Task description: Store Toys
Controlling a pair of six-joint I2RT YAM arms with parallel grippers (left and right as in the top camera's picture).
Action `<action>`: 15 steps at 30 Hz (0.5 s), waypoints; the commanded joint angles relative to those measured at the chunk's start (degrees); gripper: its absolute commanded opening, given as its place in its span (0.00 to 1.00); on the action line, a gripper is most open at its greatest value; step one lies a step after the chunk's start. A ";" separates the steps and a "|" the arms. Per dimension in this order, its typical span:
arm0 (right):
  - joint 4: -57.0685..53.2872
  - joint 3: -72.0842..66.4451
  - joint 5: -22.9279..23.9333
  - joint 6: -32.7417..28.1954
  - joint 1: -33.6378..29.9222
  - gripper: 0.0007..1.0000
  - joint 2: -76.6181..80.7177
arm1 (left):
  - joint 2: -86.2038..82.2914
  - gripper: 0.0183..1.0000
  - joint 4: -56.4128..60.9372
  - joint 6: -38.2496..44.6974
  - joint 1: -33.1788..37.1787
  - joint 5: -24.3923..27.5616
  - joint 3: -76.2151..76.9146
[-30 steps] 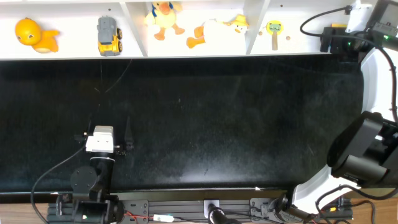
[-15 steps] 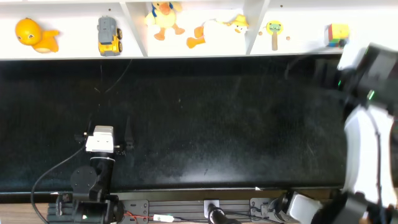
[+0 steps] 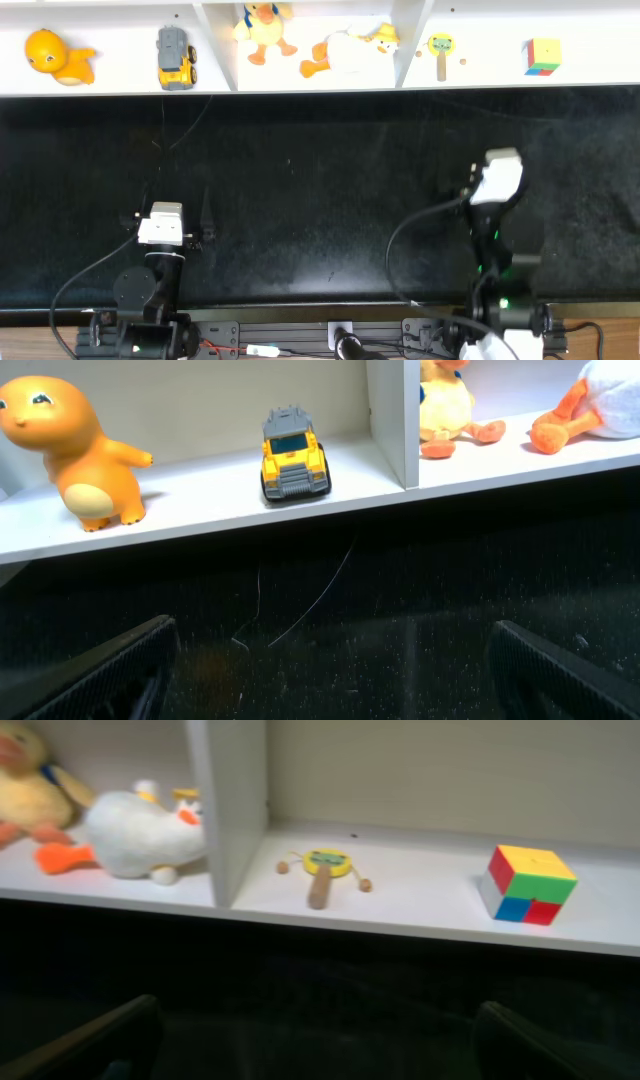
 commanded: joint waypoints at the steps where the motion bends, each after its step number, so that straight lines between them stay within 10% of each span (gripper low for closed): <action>1: 2.38 -6.43 0.50 4.20 0.83 0.99 -8.74 | -0.68 1.00 -0.11 -0.44 0.35 0.59 -0.13; 15: -7.65 -13.35 -0.39 4.04 0.83 1.00 -25.40 | -0.68 1.00 -0.11 -0.44 0.35 0.59 -0.13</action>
